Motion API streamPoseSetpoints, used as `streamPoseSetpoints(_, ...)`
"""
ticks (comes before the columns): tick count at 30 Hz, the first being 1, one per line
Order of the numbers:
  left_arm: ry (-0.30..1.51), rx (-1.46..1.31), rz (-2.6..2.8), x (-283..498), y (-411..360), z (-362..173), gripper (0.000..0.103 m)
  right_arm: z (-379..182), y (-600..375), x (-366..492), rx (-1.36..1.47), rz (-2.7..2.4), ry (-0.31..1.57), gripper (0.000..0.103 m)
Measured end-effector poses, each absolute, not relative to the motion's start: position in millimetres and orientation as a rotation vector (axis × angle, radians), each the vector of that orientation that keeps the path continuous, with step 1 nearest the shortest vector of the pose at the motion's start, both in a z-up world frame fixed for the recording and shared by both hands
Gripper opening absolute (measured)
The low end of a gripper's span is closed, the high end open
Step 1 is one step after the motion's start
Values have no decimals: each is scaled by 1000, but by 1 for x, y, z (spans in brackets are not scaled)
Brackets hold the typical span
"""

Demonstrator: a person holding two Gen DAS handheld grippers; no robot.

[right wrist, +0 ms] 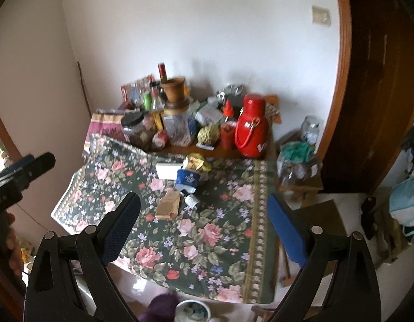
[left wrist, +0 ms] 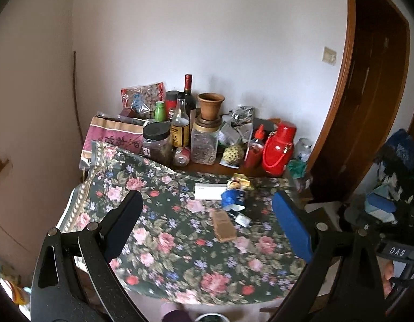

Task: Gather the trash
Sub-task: 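Grasp the brown paper label with the left tool while the right tool grasps the small bottle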

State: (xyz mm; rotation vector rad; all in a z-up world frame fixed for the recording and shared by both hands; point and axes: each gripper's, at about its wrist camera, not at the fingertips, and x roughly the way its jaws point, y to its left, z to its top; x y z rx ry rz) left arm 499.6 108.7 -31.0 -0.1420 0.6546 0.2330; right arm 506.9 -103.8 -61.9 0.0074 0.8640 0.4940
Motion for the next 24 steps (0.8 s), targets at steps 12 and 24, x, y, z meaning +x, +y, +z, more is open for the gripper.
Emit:
streamPoseSetpoints(12, 765, -113, 164, 598, 192, -82, 97, -174, -16, 581, -71, 433, 1076, 93)
streamPoseSetpoints(24, 957, -85, 124, 642, 210, -162, 97, -289, 29, 636, -135, 502, 1340, 46)
